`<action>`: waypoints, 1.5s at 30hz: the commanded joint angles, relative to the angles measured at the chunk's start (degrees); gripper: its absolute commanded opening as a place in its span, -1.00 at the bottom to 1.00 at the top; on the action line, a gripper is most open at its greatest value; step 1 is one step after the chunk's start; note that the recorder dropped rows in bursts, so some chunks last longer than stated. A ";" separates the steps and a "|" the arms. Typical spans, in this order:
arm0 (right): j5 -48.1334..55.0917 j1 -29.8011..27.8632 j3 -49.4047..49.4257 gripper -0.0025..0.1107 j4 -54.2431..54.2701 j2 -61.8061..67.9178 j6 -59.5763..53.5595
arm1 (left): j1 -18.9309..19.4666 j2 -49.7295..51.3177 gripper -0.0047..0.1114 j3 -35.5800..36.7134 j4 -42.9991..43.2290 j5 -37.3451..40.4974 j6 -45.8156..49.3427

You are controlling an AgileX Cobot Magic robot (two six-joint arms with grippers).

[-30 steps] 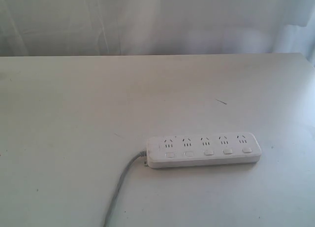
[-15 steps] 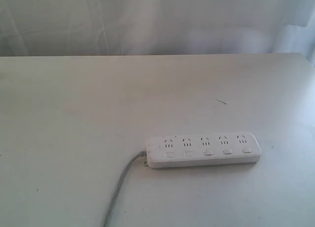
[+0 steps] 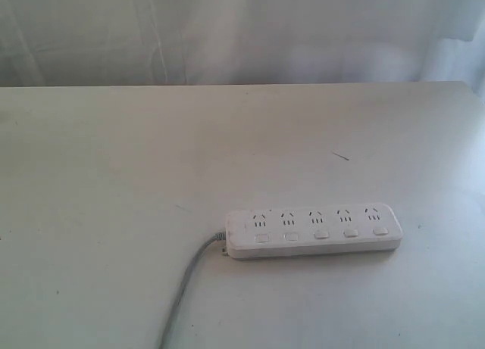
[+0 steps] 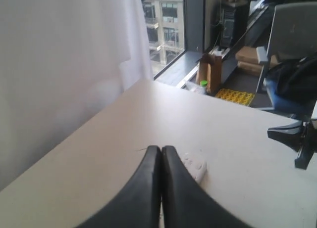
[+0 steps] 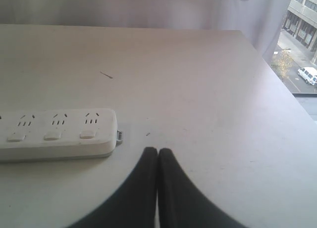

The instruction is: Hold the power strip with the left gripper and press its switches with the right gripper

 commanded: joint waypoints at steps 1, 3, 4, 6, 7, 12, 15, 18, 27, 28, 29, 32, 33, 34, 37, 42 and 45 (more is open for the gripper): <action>-0.76 -0.26 0.09 -0.96 -0.02 -0.29 0.14 | -0.31 -0.28 -0.92 -0.01 -4.05 -0.09 -1.15; -0.76 -0.26 0.09 -0.96 -0.02 -0.29 0.14 | -0.31 -0.28 -0.92 -0.01 -3.67 1.41 -1.15; -0.76 -0.26 0.09 -0.96 -0.02 -0.29 0.14 | -0.31 -0.28 -0.92 -0.01 -3.55 2.49 -1.03; -0.76 -0.26 0.09 -0.96 -0.02 -0.29 0.14 | -0.31 -0.28 -0.92 -0.01 -3.47 4.63 0.32; -0.76 -0.26 0.09 -0.96 -0.02 -0.29 0.14 | -0.31 -0.28 -0.92 -0.01 -3.47 6.09 0.83; -0.76 -0.26 0.09 -0.96 -0.02 -0.29 0.14 | -0.31 -0.28 -0.92 -0.01 -4.91 9.07 3.40; -0.76 -0.26 0.09 -0.96 -0.02 -0.29 0.14 | -0.31 -0.28 -0.92 -0.01 -6.49 8.99 6.57; -0.76 -0.26 0.09 -0.96 -0.02 -0.29 0.14 | -0.31 -0.28 -0.92 -0.01 -5.39 4.49 6.33; -0.76 -0.26 0.09 -0.96 -0.02 -0.29 0.14 | -0.31 -0.28 -0.92 -0.01 15.10 -15.61 -17.05; -0.76 -0.26 0.09 -0.96 -0.02 -0.29 0.14 | -0.31 -0.28 -0.92 -0.01 17.60 -16.26 -20.63; -0.76 -0.26 0.09 -0.96 -0.02 -0.29 0.14 | -0.31 -0.28 -0.92 -0.01 19.47 -16.56 -22.83; -0.76 -0.26 0.09 -0.96 -0.02 -0.29 0.14 | -0.31 -0.28 -0.92 0.14 20.29 -16.65 -24.03; -0.76 -0.26 0.09 -0.96 -0.02 -0.29 0.14 | -0.31 -0.28 -0.92 0.67 20.29 -17.22 -24.48; -0.76 -0.26 0.09 -0.96 -0.02 -0.29 0.14 | -0.31 -0.28 -0.92 1.19 20.29 -17.80 -25.55; -0.76 -0.26 0.09 -0.96 -0.02 -0.29 0.14 | -0.31 -0.28 -0.92 4.60 20.29 -21.82 -37.45; -0.76 -0.26 0.09 -0.96 -0.02 -0.29 0.14 | -0.31 -0.89 -0.92 10.48 23.36 -26.20 -46.63; -0.76 -0.26 0.09 -0.96 -0.02 -0.29 0.14 | -0.31 -1.90 -0.92 14.21 26.19 -30.24 -50.65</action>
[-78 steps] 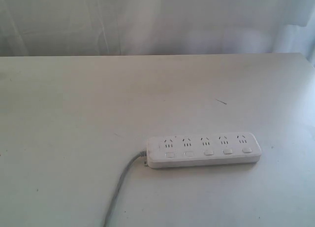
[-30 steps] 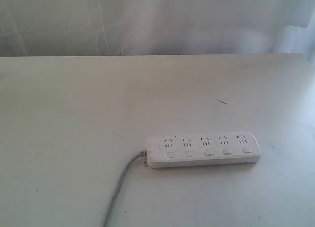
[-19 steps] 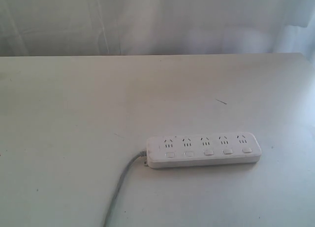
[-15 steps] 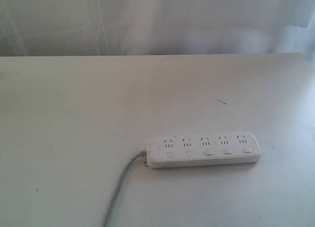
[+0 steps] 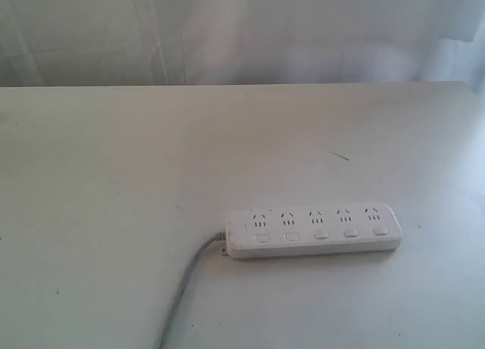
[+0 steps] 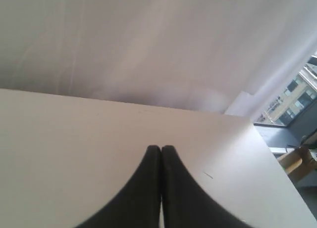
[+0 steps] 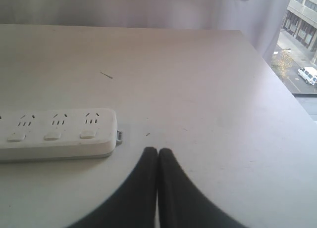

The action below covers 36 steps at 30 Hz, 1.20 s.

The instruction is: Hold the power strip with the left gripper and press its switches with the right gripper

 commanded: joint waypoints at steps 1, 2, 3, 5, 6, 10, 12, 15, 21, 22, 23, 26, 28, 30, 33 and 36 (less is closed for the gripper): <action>-0.76 -0.26 0.09 -0.96 -0.02 -0.29 0.14 | -0.31 -2.15 -0.92 5.50 4.42 -6.92 -9.22; -0.76 -0.26 0.09 -0.96 -0.02 -0.29 0.14 | -0.31 -2.45 -0.92 6.58 6.17 -8.66 -12.81; -0.76 -0.26 0.09 -0.96 -0.02 -0.29 0.14 | -0.31 -2.94 -0.92 7.95 8.31 -11.05 -17.19; -0.76 -0.26 0.09 -0.96 -0.02 -0.29 0.14 | -1.10 -3.49 -0.92 10.20 12.75 -15.65 -22.33; -0.76 -0.26 0.09 -0.96 -0.02 -0.29 0.14 | -1.97 -3.72 -0.92 11.24 14.87 -17.72 -22.58; -0.76 -0.26 0.09 -0.96 -0.02 -0.29 0.60 | -6.34 -3.72 -0.92 14.83 30.44 -26.90 -32.70; -0.76 -0.26 0.09 -0.96 -0.02 -0.29 1.03 | -7.54 -3.72 -0.92 17.20 41.64 -33.40 -43.94; -0.76 -0.26 0.09 -0.96 -0.02 -0.29 1.03 | -8.33 -2.32 -0.92 19.03 59.43 -49.22 -49.69; -0.76 -0.26 0.09 -0.96 -0.02 -0.29 1.03 | -16.31 1.15 -0.92 14.03 91.38 -53.30 -56.85; -0.76 -0.26 0.09 -0.96 -0.02 -0.29 1.03 | -20.35 2.65 -0.92 12.32 99.77 -52.53 -59.44; -0.76 -0.26 0.09 -0.96 -0.02 -0.29 1.03 | -21.99 3.30 -0.92 11.82 102.41 -52.40 -59.56; -0.76 -0.26 0.09 -0.96 -0.02 -0.29 1.03 | -31.64 8.52 -0.92 10.75 107.71 -46.82 -55.75; -0.76 -0.26 0.09 -0.96 -0.02 -0.29 1.03 | -36.85 12.14 -0.92 10.75 105.75 -40.12 -46.87; -0.76 -0.26 0.09 -0.96 -0.02 -0.29 1.03 | -41.71 15.30 -0.92 10.75 96.89 -32.41 -30.40; -0.76 -0.26 0.09 -0.96 -0.02 -0.29 1.03 | -46.74 18.21 -0.92 10.64 78.92 -18.97 -4.93; -0.76 -0.26 0.09 -0.96 -0.02 -0.29 1.03 | -48.88 20.10 -0.92 9.82 63.21 -6.74 16.48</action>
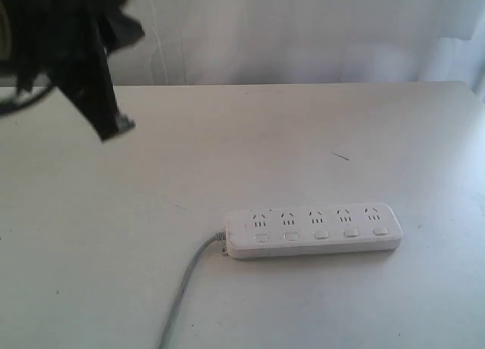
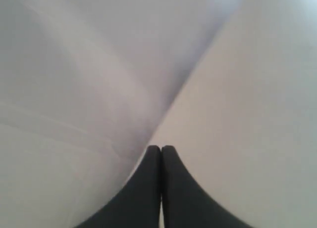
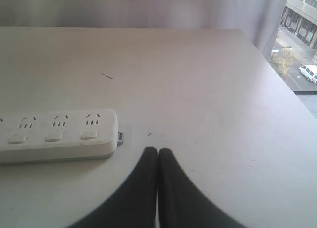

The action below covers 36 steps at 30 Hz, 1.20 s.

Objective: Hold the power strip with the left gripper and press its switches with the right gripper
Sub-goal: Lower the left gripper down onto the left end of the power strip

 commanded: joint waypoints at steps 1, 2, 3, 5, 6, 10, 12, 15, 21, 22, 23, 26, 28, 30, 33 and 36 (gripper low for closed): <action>-0.76 -0.26 0.09 -0.96 -0.02 -0.29 0.15 | -3.18 2.46 -0.92 -1.62 -25.67 20.11 33.54; -0.76 -0.26 0.09 -0.96 -0.02 -0.29 0.15 | -3.18 2.80 -0.92 -2.09 -29.91 23.22 37.85; -0.76 -0.26 0.09 -0.96 -0.02 -0.29 0.15 | -3.18 3.08 -0.92 -2.69 -34.83 26.51 41.95; -0.76 -0.26 0.09 -0.96 -0.02 -0.29 0.15 | -3.43 3.57 -0.92 -4.05 -46.36 32.53 48.98; -0.76 -0.26 0.09 -0.96 -0.02 -0.29 0.15 | -3.72 3.71 -0.92 -4.77 -49.70 34.73 50.99; -0.76 -0.26 0.09 -0.96 -0.02 -0.29 0.15 | -3.72 5.98 -0.92 -7.70 -56.82 41.24 55.87; -0.76 -0.26 0.09 -0.96 -0.02 -0.29 0.15 | -3.72 8.74 -0.92 -10.10 -56.82 45.09 55.43; -0.76 -0.26 0.09 -0.96 -0.02 -0.29 0.15 | -3.72 13.16 -0.92 -13.65 -57.30 48.73 55.20; -0.76 -0.26 0.09 -0.96 -0.02 -0.29 0.15 | -3.72 21.92 -0.92 -20.70 -58.72 50.14 55.44; -0.76 -0.26 0.09 -0.96 -0.02 -0.29 0.15 | -3.72 23.00 -0.92 -21.45 -58.94 50.14 55.62; -0.76 -0.26 0.09 -0.96 -0.02 -0.29 0.15 | -3.72 24.30 -0.92 -22.26 -58.94 49.98 55.86; -0.76 -0.26 0.09 -0.96 -0.02 -0.29 0.15 | -3.72 27.53 -0.92 -23.85 -58.94 49.79 56.00; -0.76 -0.26 0.09 -0.96 -0.02 -0.29 0.15 | -3.72 28.69 -0.92 -23.98 -58.94 48.74 56.00; -0.76 -0.26 0.09 -0.96 -0.02 -0.29 0.15 | -3.72 29.37 -0.92 -23.98 -58.94 46.24 56.00; -0.76 -0.26 0.09 -0.96 -0.02 -0.29 0.15 | -3.72 29.23 -0.92 -23.98 -58.94 41.53 54.19; -0.76 -0.26 0.09 -0.96 -0.02 -0.29 0.15 | -3.72 29.14 -0.92 -23.98 -58.94 39.57 48.81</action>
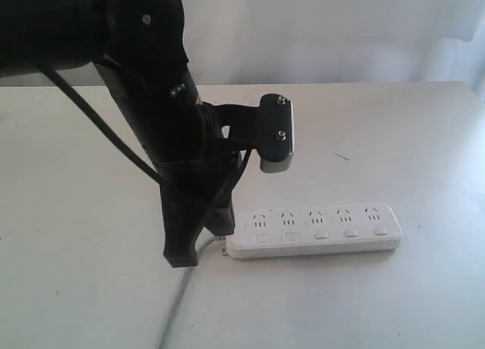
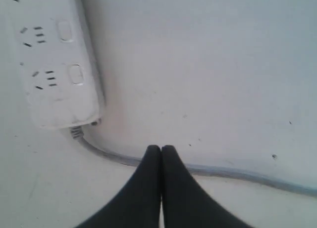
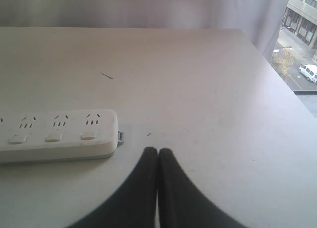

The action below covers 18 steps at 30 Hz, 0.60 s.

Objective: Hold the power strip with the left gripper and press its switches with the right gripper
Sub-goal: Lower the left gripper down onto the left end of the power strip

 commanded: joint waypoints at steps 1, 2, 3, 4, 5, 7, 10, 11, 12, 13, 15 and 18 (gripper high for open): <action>-0.76 -0.26 0.09 -0.96 -0.02 -0.29 0.10 | -0.26 -0.44 -0.92 -0.40 -1.04 -2.78 -5.83; -0.76 -0.26 0.09 -0.96 -0.02 -0.29 0.10 | -0.26 -0.44 -0.92 -0.40 -1.04 -3.04 -5.83; -0.76 -0.26 0.09 -0.96 -0.02 -0.29 0.10 | -0.26 -0.44 -0.92 -0.40 -1.47 -3.46 -5.14; -0.76 -0.26 0.09 -0.96 -0.02 -0.29 0.10 | -0.26 -0.44 -0.92 -0.40 -1.83 -3.62 -4.31; -0.76 -0.26 0.09 -0.96 -0.02 -0.29 0.10 | -0.26 -0.44 -0.92 -0.40 -1.94 -3.71 -4.05; -0.76 -0.26 0.09 -0.96 -0.02 -0.29 0.10 | -0.26 -0.44 -0.91 -0.40 -2.54 -3.58 -3.83; -0.76 -0.26 0.09 -0.96 -0.02 -0.29 0.10 | -0.26 -0.44 -0.68 -0.40 -3.73 -2.81 -1.04; -0.76 -0.26 0.09 -0.96 -0.02 -0.29 0.10 | -0.26 -0.44 -0.51 -0.40 -3.97 -2.81 -0.25; -0.76 -0.26 0.09 -0.96 -0.02 -0.29 0.10 | -0.26 -0.44 -0.29 -0.40 -4.02 -3.06 1.21; -0.76 -0.26 0.09 -0.96 -0.02 -0.29 0.10 | -0.26 -0.44 -0.02 -0.40 -4.12 -3.29 2.23; -0.76 -0.26 0.09 -0.96 -0.02 -0.29 0.10 | -0.26 -0.20 0.54 -0.40 -4.12 -4.96 2.79; -0.76 -0.26 0.09 -0.96 -0.02 -0.29 0.10 | -0.26 1.14 0.89 -0.40 -3.47 -8.19 2.41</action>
